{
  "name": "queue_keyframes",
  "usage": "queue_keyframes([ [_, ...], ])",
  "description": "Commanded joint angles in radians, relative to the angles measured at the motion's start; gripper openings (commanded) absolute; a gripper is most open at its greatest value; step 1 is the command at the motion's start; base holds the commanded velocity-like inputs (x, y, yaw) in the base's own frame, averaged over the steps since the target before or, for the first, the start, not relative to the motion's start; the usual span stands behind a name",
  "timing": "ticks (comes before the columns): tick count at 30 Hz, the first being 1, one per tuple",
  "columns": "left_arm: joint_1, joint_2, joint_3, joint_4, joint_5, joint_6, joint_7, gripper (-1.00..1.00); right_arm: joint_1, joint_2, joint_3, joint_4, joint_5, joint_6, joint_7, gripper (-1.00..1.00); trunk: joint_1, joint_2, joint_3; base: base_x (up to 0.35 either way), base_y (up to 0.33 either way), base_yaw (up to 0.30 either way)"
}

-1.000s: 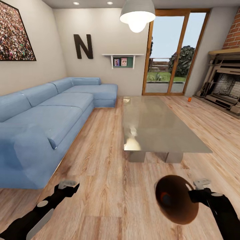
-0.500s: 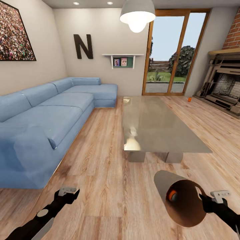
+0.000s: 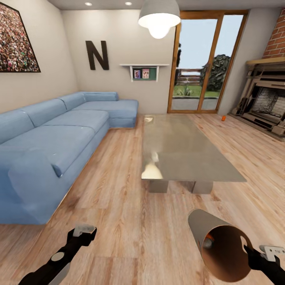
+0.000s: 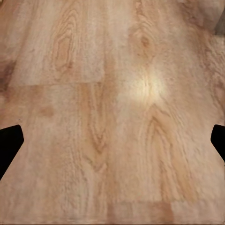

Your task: Put the three can of soda from the living room inside the tash can in the kitchen.

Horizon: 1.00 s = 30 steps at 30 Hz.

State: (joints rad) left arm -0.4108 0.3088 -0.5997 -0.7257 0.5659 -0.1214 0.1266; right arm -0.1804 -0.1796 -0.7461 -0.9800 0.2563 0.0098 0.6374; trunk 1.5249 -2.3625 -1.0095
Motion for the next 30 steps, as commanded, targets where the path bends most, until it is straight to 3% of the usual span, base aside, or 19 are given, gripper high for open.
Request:
queue_keyframes([
  [1,0.000,-0.005,-0.001,0.017,-0.003,-0.001,0.005,1.00,-0.001,0.001,-0.007,0.005,-0.016,-0.002,0.007,-1.00,0.000,0.000,0.000,0.081,-0.270,0.000],
  [11,0.000,-0.032,0.000,0.035,-0.004,-0.001,0.013,1.00,-0.001,0.001,-0.027,0.012,-0.023,-0.006,0.005,-1.00,0.000,0.000,0.000,0.194,-0.223,0.000],
  [16,0.000,-0.052,0.000,0.083,-0.003,-0.003,0.014,1.00,-0.001,-0.002,-0.068,0.012,-0.025,-0.007,0.006,-1.00,0.000,0.000,0.000,0.229,-0.203,0.000],
  [22,0.000,-0.057,0.000,0.101,-0.003,-0.006,0.014,1.00,-0.001,-0.004,-0.091,0.013,-0.026,-0.006,0.005,-1.00,0.000,0.000,0.000,0.222,-0.209,-0.056],
  [30,0.000,-0.057,0.000,0.104,-0.003,-0.009,0.014,1.00,-0.002,-0.006,-0.101,0.014,-0.027,0.005,0.014,-1.00,0.000,0.000,0.000,0.181,-0.206,-0.216],
])
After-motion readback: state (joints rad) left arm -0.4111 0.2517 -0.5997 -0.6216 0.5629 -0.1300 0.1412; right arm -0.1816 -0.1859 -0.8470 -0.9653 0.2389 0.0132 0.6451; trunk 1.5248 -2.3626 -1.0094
